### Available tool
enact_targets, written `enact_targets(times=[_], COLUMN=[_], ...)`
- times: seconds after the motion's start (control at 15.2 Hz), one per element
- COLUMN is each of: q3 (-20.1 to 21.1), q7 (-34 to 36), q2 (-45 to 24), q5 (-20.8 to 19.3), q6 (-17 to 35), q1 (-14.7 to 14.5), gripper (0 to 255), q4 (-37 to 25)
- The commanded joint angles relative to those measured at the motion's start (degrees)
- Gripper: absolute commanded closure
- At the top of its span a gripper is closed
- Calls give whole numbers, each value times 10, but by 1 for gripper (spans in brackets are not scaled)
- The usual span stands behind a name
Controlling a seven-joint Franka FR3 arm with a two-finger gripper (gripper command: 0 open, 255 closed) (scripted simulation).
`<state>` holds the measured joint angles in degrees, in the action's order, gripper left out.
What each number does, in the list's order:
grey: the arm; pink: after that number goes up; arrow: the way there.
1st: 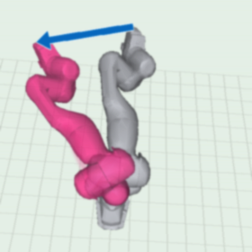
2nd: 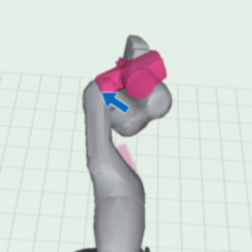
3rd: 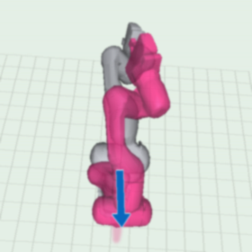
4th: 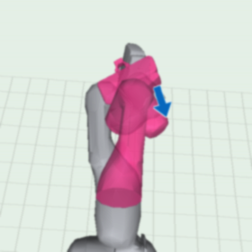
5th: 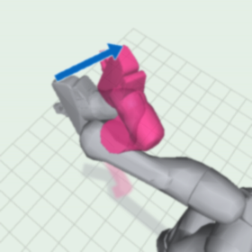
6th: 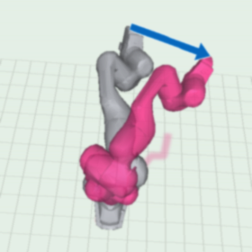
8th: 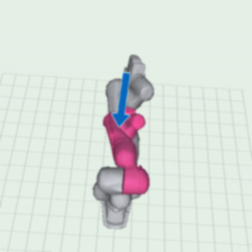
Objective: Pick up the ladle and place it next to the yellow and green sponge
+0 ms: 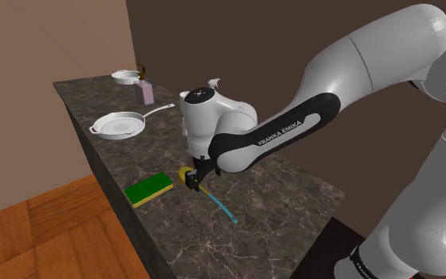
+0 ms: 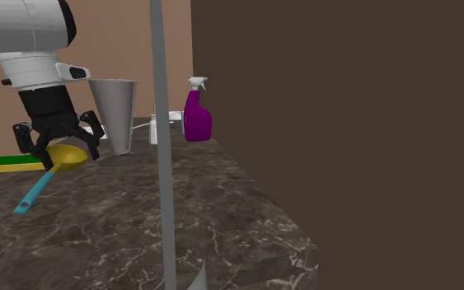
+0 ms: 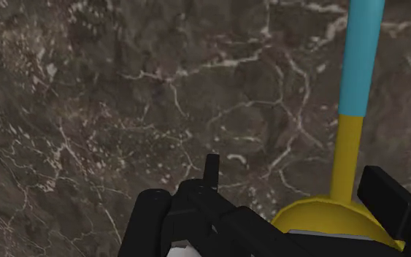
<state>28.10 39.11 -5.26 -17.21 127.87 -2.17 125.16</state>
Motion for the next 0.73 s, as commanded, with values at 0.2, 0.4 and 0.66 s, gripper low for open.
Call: enact_targets(times=[0.2,0.4,0.66], q3=[7,7,7], q7=[-21,-21,-21], q2=[35,35,35], q5=[32,32,32], q6=[-56,-56,-56], q1=[-3,-3,-3], gripper=[0,0,0], q4=[-28,-28,-28])
